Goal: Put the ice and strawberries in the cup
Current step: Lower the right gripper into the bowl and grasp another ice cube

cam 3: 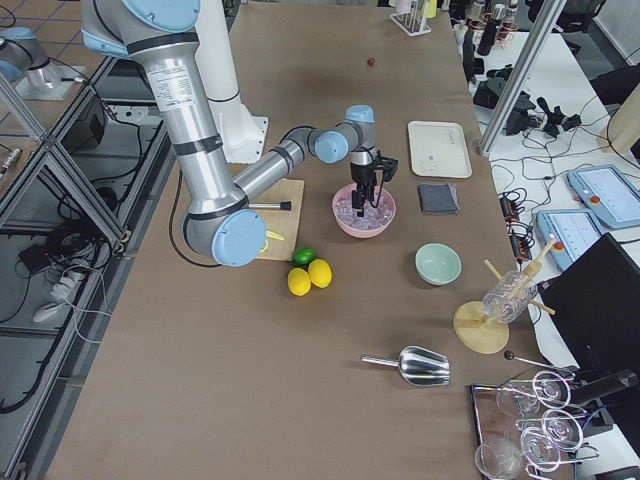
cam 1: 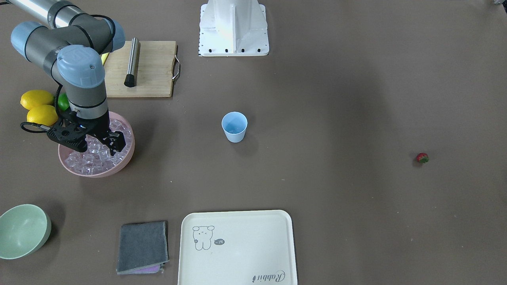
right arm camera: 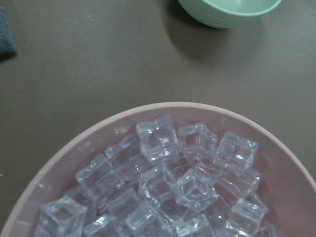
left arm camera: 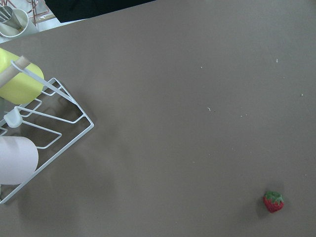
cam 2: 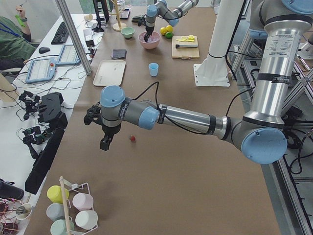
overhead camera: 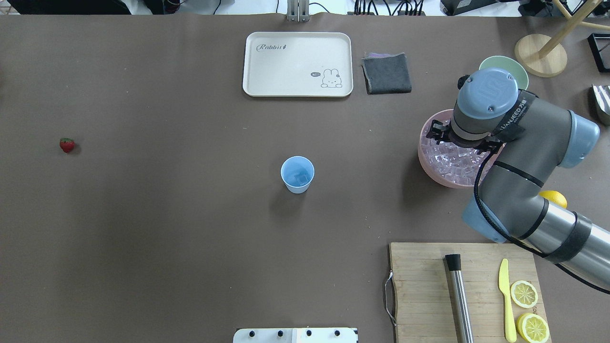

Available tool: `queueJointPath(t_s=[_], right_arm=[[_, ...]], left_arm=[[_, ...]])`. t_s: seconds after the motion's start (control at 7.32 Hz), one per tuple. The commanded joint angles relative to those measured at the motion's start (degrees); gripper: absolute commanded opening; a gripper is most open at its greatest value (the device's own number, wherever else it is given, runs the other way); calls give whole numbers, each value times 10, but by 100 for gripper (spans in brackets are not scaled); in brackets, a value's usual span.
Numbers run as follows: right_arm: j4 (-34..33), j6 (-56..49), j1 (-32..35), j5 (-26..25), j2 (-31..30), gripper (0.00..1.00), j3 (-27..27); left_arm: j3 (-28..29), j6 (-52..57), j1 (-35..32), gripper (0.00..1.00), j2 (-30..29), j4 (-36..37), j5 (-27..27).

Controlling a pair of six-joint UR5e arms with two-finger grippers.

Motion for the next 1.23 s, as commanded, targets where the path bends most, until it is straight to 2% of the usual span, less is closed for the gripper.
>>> queueJointPath(t_s=[0.0, 0.55, 0.68, 0.82, 0.96, 1.09], right_arm=[[0, -2, 0, 0, -2, 98, -6], [0, 5, -2, 0, 2, 97, -11], [0, 7, -1, 1, 2, 93, -11], [0, 7, 0, 2, 0, 78, -10], [0, 5, 1, 2, -2, 69, -11], [0, 4, 1, 1, -4, 55, -11]], left_arm=[[-2, 0, 0, 98, 0, 0, 0], [3, 0, 5, 98, -10, 1, 0], [3, 0, 5, 98, -11, 1, 0], [3, 0, 6, 98, -12, 2, 0], [3, 0, 9, 98, -14, 2, 0], [4, 0, 9, 98, -17, 2, 0]])
